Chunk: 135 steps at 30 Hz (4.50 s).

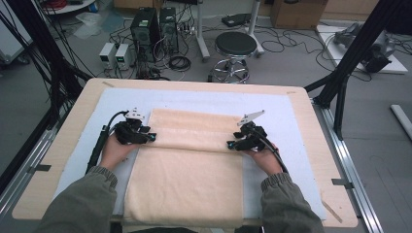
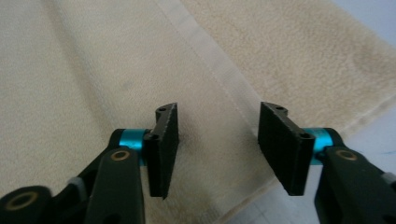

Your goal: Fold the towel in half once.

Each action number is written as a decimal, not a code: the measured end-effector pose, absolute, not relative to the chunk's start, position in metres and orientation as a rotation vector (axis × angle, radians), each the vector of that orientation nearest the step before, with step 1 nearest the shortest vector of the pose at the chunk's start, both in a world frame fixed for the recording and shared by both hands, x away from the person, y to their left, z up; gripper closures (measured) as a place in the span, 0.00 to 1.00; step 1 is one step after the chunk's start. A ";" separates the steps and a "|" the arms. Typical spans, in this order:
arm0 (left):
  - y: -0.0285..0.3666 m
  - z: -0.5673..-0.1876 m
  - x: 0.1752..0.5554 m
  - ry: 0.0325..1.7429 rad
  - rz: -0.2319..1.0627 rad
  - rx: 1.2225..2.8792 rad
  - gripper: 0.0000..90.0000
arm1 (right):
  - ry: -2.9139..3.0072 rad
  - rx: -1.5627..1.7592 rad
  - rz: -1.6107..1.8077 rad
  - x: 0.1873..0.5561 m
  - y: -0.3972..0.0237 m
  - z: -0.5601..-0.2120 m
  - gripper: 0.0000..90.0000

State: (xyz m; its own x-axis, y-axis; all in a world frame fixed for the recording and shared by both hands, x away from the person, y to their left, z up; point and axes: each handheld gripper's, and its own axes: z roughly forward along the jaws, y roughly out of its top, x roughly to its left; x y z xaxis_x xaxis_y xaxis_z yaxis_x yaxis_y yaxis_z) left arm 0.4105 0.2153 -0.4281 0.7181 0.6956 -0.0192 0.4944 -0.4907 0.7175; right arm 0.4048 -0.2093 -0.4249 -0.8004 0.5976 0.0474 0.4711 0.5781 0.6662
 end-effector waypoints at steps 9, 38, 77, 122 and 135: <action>0.213 -0.418 0.403 0.853 0.413 2.196 0.94 | 2.673 0.822 1.070 0.403 -0.205 -0.421 0.93; 0.260 -0.392 0.207 0.621 0.396 2.117 0.94 | 2.707 0.426 1.270 0.223 -0.203 -0.380 0.91; 0.222 -0.434 0.429 1.076 0.402 2.109 0.46 | 2.596 0.975 1.065 0.422 -0.226 -0.437 0.37; 0.230 -0.384 0.420 1.004 0.466 2.003 0.54 | 2.468 0.934 1.191 0.439 -0.220 -0.377 0.37; 0.237 -0.381 0.379 0.903 0.470 2.025 0.46 | 2.464 0.873 1.227 0.388 -0.228 -0.375 0.30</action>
